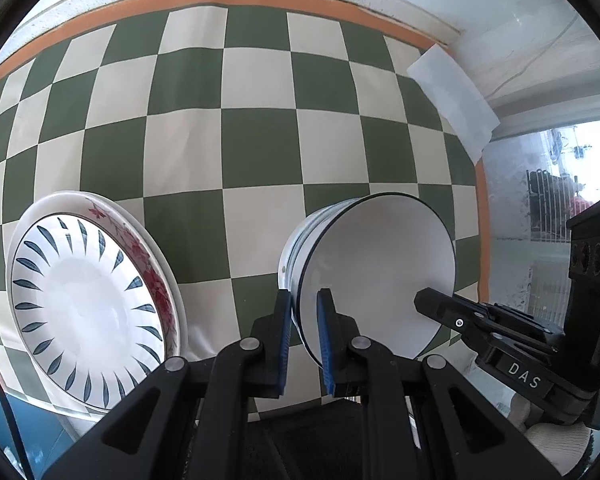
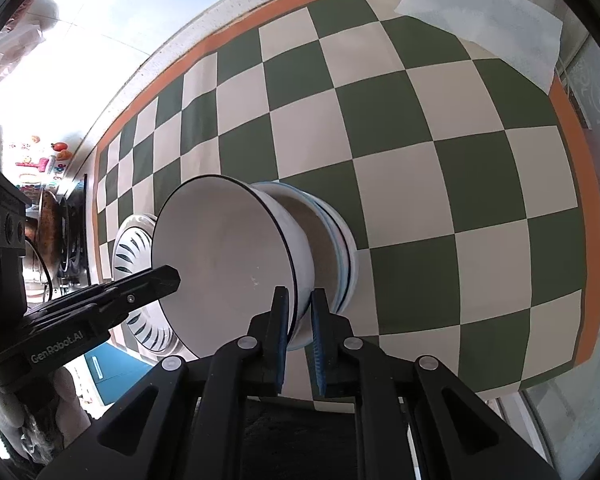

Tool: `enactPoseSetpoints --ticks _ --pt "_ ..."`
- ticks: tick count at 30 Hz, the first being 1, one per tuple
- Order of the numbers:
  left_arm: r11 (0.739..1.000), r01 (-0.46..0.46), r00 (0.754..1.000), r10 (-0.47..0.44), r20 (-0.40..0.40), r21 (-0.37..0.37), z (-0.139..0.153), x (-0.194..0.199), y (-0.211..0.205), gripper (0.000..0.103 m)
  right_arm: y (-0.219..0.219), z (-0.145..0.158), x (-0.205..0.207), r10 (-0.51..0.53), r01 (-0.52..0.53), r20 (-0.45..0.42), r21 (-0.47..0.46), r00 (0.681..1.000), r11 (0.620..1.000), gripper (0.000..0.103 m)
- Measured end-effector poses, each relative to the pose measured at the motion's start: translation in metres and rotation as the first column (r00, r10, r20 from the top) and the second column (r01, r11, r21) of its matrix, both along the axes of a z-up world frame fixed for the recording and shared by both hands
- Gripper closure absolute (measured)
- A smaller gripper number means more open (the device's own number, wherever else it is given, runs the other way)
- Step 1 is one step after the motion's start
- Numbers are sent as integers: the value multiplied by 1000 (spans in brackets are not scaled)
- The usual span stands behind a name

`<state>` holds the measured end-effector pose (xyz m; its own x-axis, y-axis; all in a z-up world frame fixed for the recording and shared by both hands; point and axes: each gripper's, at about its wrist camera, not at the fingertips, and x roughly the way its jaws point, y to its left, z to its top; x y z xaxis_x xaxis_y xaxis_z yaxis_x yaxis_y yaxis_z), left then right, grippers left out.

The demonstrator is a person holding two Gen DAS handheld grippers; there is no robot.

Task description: Organize plates and bowls

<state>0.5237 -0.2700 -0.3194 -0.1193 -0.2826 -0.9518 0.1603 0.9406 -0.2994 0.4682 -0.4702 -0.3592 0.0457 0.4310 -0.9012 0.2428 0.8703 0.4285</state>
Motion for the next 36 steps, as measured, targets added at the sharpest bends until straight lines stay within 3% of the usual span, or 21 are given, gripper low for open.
enactPoseSetpoints --ticks 16,36 --pt "999 8 1000 -7 -22 47 -16 -3 -10 92 -5 -14 10 17 -17 -47 3 999 1000 90" --pt "996 -63 998 62 8 64 -4 -8 -8 92 -8 -14 8 68 -67 -50 25 996 997 90"
